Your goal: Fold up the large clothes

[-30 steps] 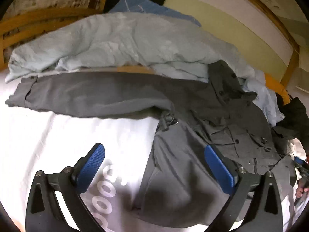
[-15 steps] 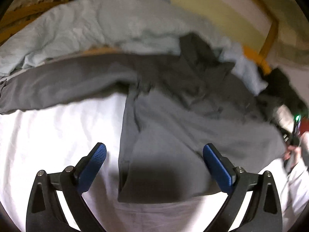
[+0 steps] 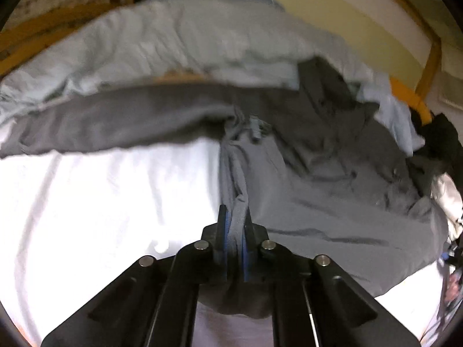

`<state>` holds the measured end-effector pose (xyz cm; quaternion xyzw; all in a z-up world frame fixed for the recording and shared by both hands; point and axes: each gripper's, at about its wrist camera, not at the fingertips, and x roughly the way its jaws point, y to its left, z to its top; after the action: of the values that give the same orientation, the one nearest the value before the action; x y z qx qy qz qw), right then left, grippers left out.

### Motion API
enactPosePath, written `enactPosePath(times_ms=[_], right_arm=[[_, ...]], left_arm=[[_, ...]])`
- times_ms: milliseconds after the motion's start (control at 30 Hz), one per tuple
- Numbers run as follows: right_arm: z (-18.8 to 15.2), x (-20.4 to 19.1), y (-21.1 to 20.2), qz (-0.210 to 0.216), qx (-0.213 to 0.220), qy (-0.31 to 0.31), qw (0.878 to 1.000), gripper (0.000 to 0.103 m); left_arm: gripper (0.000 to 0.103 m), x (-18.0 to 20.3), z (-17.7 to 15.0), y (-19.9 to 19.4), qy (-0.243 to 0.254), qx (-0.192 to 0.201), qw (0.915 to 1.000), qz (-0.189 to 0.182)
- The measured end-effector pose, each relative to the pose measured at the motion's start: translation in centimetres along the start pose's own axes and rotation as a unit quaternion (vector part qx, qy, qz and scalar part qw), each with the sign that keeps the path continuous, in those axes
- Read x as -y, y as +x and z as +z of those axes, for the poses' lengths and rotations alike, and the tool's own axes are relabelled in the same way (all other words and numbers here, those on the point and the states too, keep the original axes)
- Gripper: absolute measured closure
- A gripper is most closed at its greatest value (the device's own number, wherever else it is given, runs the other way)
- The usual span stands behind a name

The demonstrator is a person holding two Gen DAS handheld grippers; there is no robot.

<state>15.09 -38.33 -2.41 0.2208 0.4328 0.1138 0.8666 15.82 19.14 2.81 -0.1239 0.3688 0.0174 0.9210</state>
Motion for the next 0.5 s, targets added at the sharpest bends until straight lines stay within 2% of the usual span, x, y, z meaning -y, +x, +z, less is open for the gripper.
enactPosePath(times_ms=[33,67,100,133,200,267,333,400,500], right_arm=[[0.0,-0.9,0.3,-0.02,0.019,-0.028,0.999,0.023],[0.0,-1.9,0.7,-0.038,0.029,-0.055,0.997,0.046],[0.1,-2.7,1.1,-0.056,0.029,-0.065,0.996,0.089],[0.2,-3.3,0.7,-0.077,0.04,-0.061,0.994,0.094],[-0.3,-4.7,-2.1,-0.099,0.087,-0.052,0.99,0.097],[-0.8,-5.9,-5.7,-0.105,0.125,-0.062,0.985,0.1],[-1.9,-7.2,-10.3,-0.111,0.151,-0.085,0.979,0.1],[-2.7,-7.3,-12.1,-0.122,0.131,-0.102,0.979,0.1],[-5.7,-6.2,-12.2,-0.147,0.077,-0.12,0.979,0.1]], left_arm=[[0.097,0.3,0.0,-0.6,0.003,0.011,0.9999,0.01],[0.097,0.6,0.0,-1.2,0.003,0.016,0.9996,0.022],[0.097,0.8,-0.1,-1.6,0.0,0.018,0.9993,0.033],[0.097,1.0,-0.3,-2.3,-0.004,0.021,0.9991,0.038],[0.098,1.3,-0.7,-4.4,-0.001,0.037,0.9985,0.04],[0.099,1.6,-1.1,-7.5,0.016,0.057,0.997,0.049],[0.098,1.6,-2.1,-10.0,0.034,0.057,0.9972,0.035],[0.098,1.5,-3.7,-11.1,0.049,0.034,0.9977,0.032],[0.097,1.5,-6.6,-10.4,0.083,0.0,0.995,0.055]])
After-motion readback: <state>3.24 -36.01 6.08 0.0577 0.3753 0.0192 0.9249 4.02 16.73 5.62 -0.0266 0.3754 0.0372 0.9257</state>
